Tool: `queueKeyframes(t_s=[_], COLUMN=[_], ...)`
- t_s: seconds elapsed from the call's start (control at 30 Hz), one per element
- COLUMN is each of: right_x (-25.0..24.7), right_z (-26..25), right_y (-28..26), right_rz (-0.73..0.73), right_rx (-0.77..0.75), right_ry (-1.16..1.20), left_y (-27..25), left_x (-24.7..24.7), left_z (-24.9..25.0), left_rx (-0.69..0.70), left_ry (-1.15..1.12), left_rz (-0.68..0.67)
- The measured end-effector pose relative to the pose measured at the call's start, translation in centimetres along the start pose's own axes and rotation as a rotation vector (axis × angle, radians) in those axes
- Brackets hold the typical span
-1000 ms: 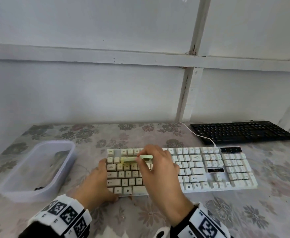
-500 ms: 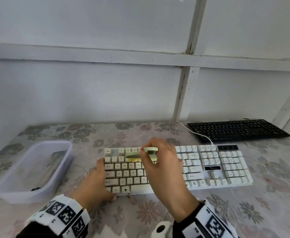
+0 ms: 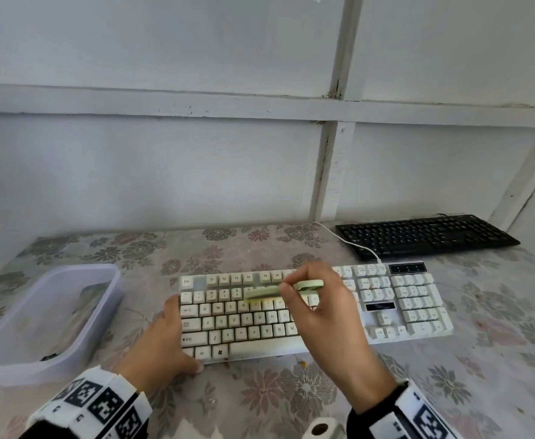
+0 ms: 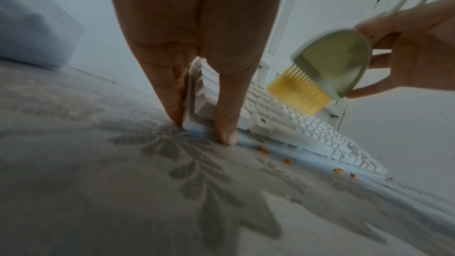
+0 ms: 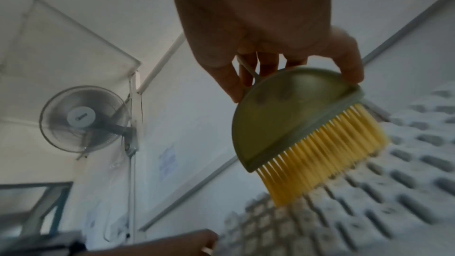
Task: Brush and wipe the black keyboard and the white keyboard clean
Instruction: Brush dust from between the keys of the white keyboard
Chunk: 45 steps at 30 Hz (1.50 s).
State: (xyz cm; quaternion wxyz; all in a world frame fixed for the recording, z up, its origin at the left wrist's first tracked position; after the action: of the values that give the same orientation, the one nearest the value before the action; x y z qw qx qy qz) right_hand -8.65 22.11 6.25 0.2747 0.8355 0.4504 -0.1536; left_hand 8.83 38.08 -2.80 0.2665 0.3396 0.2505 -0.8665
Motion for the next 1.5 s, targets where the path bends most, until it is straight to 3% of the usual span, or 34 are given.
queueKeyframes(t_s=[0.3, 0.47, 0.6, 0.7, 0.87, 1.23, 1.4, 1.5], right_x=[-4.6, -3.0, -5.5, -6.9, -5.0, -14.0, -14.2, -15.7], right_z=[3.2, 1.9, 4.3, 4.4, 3.2, 8.2, 8.1, 9.2], right_y=[-0.6, -0.7, -0.6, -0.5, -0.8, -0.5, -0.8, -0.9], right_rz=[0.174, 0.019, 0.124, 0.207, 0.056, 0.224, 0.146, 0.179], right_rx=[0.075, 0.005, 0.164, 0.142, 0.062, 0.220, 0.168, 0.206], right_ry=[-0.121, 0.009, 0.015, -0.032, 0.053, -0.049, 0.066, -0.009], left_y=[-0.2, -0.2, -0.3, -0.2, -0.1, 0.0, -0.1, -0.1], left_x=[0.0, -0.1, -0.1, -0.1, 0.0, 0.0, -0.1, -0.1], left_z=[0.5, 0.5, 0.6, 0.6, 0.3, 0.1, 0.3, 0.1], left_rx=[0.029, 0.028, 0.018, 0.010, 0.032, 0.062, 0.045, 0.035], left_ry=[0.027, 0.020, 0.043, 0.040, -0.001, -0.019, 0.014, 0.012], left_rz=[0.015, 0.020, 0.017, 0.014, 0.014, 0.000, -0.011, -0.015])
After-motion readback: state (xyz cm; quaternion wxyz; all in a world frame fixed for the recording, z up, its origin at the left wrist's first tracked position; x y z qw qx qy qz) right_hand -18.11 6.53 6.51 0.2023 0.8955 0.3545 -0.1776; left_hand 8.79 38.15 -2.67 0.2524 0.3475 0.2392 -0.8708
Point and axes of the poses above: each hand's wrist, its own y-axis towards the middle knuckle, its own x-axis out of the palm, z = x × y, the point moved 2 cm from there along y, towards the middle knuckle, and after that the axes turned 12 degrees about -z, right-handed, at the moved point
